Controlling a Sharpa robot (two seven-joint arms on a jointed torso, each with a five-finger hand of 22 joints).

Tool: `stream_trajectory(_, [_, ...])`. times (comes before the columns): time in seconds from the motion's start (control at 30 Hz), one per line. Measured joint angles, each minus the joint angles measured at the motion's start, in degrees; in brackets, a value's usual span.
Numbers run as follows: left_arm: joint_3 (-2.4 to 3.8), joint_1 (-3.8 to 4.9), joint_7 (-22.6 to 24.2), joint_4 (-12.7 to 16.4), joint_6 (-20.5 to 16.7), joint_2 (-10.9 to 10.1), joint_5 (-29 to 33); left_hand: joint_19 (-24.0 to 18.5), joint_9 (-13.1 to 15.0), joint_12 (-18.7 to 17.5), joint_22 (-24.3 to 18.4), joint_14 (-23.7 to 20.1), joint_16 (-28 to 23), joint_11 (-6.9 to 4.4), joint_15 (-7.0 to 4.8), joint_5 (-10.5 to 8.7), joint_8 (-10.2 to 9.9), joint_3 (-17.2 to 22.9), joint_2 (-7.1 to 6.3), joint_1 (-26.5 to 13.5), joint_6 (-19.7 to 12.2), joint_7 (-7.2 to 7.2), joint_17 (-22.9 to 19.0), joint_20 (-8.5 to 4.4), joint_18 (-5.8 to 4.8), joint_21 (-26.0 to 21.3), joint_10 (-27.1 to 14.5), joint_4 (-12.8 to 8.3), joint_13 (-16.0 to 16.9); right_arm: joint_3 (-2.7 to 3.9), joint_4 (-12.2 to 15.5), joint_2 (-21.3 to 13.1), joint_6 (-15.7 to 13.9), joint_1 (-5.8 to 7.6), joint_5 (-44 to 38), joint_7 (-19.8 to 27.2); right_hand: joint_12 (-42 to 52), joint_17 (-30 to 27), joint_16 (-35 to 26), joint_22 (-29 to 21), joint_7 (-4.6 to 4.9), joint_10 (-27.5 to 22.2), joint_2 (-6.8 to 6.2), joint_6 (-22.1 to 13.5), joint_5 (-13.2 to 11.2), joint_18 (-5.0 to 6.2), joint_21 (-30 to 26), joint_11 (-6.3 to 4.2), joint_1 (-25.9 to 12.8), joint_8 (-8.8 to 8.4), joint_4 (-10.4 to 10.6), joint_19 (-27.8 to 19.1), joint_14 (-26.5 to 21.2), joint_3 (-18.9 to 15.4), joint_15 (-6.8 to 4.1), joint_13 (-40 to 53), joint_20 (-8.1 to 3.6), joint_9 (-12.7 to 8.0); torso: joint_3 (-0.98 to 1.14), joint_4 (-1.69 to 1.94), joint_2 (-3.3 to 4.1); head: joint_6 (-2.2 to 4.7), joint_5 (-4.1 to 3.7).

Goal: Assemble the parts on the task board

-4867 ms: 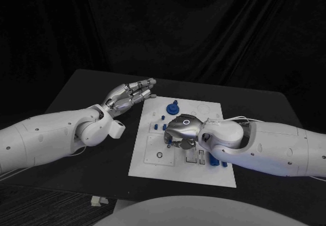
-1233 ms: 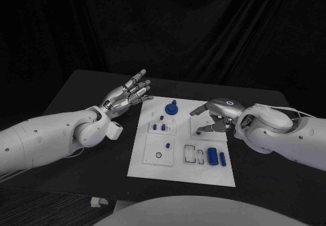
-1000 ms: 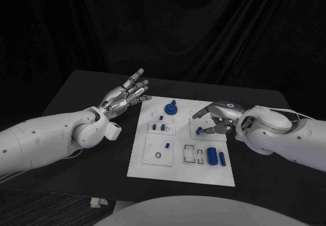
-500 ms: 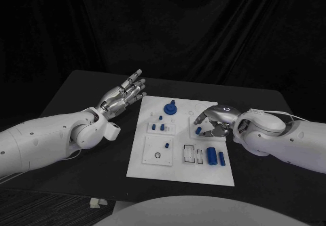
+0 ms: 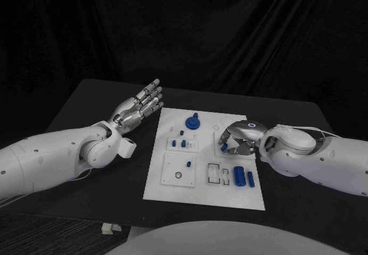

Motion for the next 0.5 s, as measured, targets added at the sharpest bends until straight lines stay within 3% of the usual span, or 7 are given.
stream_trajectory(0.5, [0.00, -0.18, 0.04, -0.07, -0.34, -0.03, 0.00, 0.22, 0.12, -0.42, 0.00, -0.01, 0.00, 0.01, 0.01, 0.37, 0.00, 0.35, 0.00, 0.00, 0.42, -0.01, 0.03, -0.19, -0.01, 0.00, 0.00, 0.07, -0.04, 0.01, -0.03, 0.01, -0.28, -0.24, -1.22, 0.12, -1.10, -0.16, 0.00, -0.01, -0.99, 7.87, -0.51, 5.88, -0.45, -0.01, 2.49, -1.74, 2.66, 1.06, -2.01, 1.03, 0.96, 4.91, -1.29, -0.31, -1.03, 0.93, 0.01, -0.01, -0.13, 0.00, 0.23])
